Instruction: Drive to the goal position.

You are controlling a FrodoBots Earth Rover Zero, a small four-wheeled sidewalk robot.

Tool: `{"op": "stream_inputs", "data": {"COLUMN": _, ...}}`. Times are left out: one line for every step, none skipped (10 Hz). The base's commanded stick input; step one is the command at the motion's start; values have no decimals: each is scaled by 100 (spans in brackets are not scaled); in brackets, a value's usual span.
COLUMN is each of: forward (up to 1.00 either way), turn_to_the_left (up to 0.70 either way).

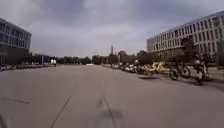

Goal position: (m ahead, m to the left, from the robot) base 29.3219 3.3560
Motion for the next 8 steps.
{"op": "stream_inputs", "data": {"forward": 100, "turn_to_the_left": 0}}
{"op": "stream_inputs", "data": {"forward": 100, "turn_to_the_left": 0}}
{"op": "stream_inputs", "data": {"forward": 100, "turn_to_the_left": 4}}
{"op": "stream_inputs", "data": {"forward": 100, "turn_to_the_left": 31}}
{"op": "stream_inputs", "data": {"forward": 100, "turn_to_the_left": 21}}
{"op": "stream_inputs", "data": {"forward": 100, "turn_to_the_left": 5}}
{"op": "stream_inputs", "data": {"forward": 100, "turn_to_the_left": 0}}
{"op": "stream_inputs", "data": {"forward": 100, "turn_to_the_left": 0}}
